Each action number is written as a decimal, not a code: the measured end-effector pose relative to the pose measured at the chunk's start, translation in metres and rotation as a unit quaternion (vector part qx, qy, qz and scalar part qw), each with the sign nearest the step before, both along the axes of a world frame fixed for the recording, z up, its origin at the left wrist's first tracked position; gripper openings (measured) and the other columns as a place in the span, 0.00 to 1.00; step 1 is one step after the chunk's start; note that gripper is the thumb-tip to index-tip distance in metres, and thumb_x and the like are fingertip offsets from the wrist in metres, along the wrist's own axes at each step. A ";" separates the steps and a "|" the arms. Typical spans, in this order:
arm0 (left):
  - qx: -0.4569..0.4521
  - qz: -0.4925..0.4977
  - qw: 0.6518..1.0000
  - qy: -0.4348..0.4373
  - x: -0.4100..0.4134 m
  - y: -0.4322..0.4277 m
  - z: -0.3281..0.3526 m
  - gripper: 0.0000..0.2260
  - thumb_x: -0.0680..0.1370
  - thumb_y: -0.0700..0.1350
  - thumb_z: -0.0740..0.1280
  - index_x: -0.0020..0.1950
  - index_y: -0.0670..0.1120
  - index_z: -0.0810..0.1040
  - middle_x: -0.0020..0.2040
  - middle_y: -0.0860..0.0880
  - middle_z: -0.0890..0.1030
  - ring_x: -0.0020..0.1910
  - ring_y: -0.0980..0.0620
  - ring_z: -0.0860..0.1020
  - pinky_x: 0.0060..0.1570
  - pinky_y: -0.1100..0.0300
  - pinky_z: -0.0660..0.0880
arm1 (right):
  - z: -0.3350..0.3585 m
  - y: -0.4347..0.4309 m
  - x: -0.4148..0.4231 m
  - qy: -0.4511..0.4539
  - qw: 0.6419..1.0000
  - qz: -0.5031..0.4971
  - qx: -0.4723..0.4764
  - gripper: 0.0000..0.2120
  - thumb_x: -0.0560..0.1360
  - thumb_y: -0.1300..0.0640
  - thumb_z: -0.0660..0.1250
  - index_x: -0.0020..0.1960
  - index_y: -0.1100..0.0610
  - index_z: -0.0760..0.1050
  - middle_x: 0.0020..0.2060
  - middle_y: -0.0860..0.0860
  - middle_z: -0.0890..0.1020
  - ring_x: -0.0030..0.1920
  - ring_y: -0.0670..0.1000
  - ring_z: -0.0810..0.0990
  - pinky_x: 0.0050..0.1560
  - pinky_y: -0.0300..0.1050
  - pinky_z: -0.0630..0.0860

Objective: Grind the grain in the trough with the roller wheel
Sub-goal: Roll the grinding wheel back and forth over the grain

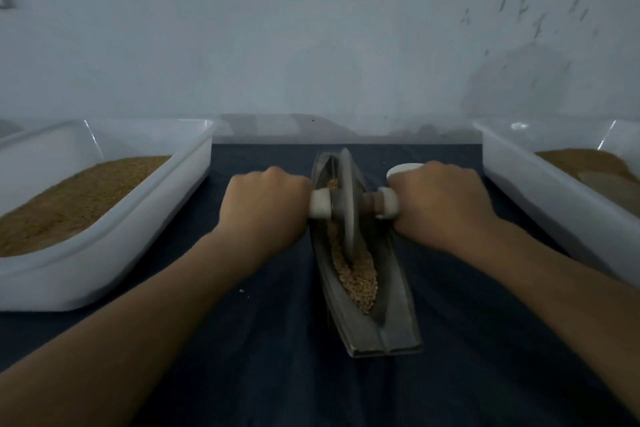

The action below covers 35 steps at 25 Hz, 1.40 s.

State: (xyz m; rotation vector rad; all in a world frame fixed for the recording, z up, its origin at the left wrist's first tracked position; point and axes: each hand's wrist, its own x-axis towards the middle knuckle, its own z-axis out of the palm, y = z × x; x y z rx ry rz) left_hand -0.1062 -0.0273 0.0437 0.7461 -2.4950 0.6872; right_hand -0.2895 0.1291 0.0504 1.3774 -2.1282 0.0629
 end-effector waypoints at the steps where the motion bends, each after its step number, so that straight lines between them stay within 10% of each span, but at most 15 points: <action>1: 0.012 0.016 1.000 -0.008 -0.012 -0.007 0.006 0.04 0.74 0.48 0.68 0.42 0.51 0.74 0.31 0.52 0.63 0.27 0.51 0.64 0.28 0.58 0.59 | 0.003 -0.015 -0.004 -0.045 0.999 -0.018 0.008 0.14 0.68 0.45 0.70 0.34 0.48 0.65 0.30 0.45 0.69 0.30 0.50 0.68 0.31 0.42 0.62; 5: 0.028 0.021 0.998 -0.051 -0.029 -0.014 0.027 0.05 0.77 0.47 0.66 0.51 0.50 0.77 0.39 0.49 0.73 0.40 0.44 0.78 0.35 0.53 0.67 | 0.010 -0.033 -0.016 -0.124 0.992 -0.019 0.027 0.11 0.73 0.46 0.69 0.38 0.47 0.68 0.38 0.48 0.77 0.40 0.54 0.78 0.37 0.46 0.68; 10: -0.012 -0.073 0.997 -0.022 0.034 0.006 0.004 0.18 0.65 0.56 0.75 0.36 0.56 0.65 0.28 0.57 0.57 0.23 0.56 0.55 0.25 0.64 0.52 | -0.012 0.028 0.000 0.064 0.992 0.088 -0.057 0.19 0.64 0.47 0.69 0.33 0.47 0.57 0.27 0.44 0.65 0.26 0.50 0.61 0.29 0.36 0.49; 19: 0.105 0.028 0.994 -0.005 -0.009 -0.023 0.014 0.05 0.77 0.53 0.65 0.46 0.53 0.75 0.37 0.52 0.68 0.34 0.48 0.69 0.36 0.54 0.66 | 0.020 -0.028 -0.016 -0.059 0.997 -0.009 0.041 0.11 0.74 0.46 0.69 0.41 0.46 0.68 0.36 0.46 0.74 0.38 0.52 0.75 0.35 0.45 0.67; 26: -0.008 -0.078 0.997 -0.004 0.051 0.016 0.002 0.24 0.61 0.53 0.77 0.36 0.56 0.59 0.25 0.56 0.62 0.21 0.55 0.58 0.26 0.66 0.49 | -0.003 0.057 0.007 0.037 0.995 0.079 -0.055 0.15 0.61 0.46 0.70 0.35 0.48 0.64 0.27 0.43 0.58 0.23 0.51 0.63 0.28 0.34 0.51; 35: 0.090 0.030 0.995 -0.018 -0.003 -0.012 0.018 0.04 0.76 0.52 0.67 0.47 0.53 0.76 0.35 0.53 0.65 0.33 0.50 0.67 0.35 0.54 0.66 | 0.015 -0.013 -0.015 -0.058 0.998 -0.020 0.034 0.11 0.74 0.46 0.69 0.41 0.47 0.67 0.37 0.45 0.74 0.35 0.52 0.72 0.32 0.44 0.64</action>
